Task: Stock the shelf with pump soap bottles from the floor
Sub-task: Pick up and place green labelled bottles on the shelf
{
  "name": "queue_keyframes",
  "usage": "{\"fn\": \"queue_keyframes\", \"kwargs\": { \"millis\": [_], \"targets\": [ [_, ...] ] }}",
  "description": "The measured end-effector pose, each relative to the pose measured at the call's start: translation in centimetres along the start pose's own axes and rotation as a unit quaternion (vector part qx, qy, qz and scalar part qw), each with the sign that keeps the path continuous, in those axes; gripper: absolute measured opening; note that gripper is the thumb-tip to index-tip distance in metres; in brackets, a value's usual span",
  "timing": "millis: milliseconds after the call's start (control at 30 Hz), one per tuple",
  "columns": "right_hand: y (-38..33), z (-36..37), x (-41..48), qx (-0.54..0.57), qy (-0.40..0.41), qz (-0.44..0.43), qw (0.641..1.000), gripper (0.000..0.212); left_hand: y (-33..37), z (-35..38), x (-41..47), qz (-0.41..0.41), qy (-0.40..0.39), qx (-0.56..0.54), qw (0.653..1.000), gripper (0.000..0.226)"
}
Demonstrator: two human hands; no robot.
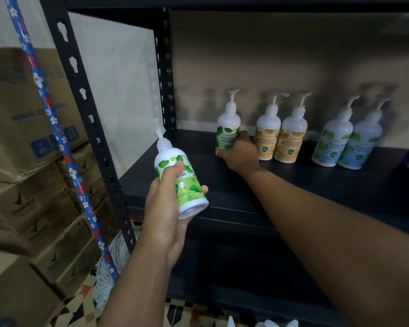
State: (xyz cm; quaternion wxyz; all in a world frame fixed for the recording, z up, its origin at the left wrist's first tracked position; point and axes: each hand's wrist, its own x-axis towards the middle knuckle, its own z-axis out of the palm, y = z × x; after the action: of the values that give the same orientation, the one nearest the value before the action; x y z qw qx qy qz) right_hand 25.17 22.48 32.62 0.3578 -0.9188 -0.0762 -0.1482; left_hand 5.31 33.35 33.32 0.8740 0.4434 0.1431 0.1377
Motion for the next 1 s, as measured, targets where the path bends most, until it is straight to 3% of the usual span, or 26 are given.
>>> {"fn": "queue_keyframes", "kwargs": {
  "millis": [267,433,667,833,1000],
  "targets": [
    [0.1,0.3,0.6,0.021,-0.012,0.022,0.999,0.069,0.1,-0.2,0.0,0.001,0.002,-0.004,1.000,0.037],
    [0.2,-0.4,-0.6,0.028,-0.047,0.023,0.998,0.082,0.2,-0.1,0.0,0.006,-0.004,-0.006,1.000,0.035],
    [1.5,-4.6,-6.0,-0.100,-0.173,-0.044,0.979,0.078,0.2,-0.4,-0.3,0.030,-0.006,0.005,1.000,0.036],
    [2.3,-6.0,-7.8,-0.195,-0.206,-0.055,0.957,0.074,0.3,-0.6,-0.4,0.101,-0.005,0.087,0.991,0.026],
    [2.2,-5.8,-8.1,-0.195,-0.190,-0.056,0.961,0.071,0.8,-0.1,0.5,0.192,-0.017,0.241,0.951,0.033]
  ]
}}
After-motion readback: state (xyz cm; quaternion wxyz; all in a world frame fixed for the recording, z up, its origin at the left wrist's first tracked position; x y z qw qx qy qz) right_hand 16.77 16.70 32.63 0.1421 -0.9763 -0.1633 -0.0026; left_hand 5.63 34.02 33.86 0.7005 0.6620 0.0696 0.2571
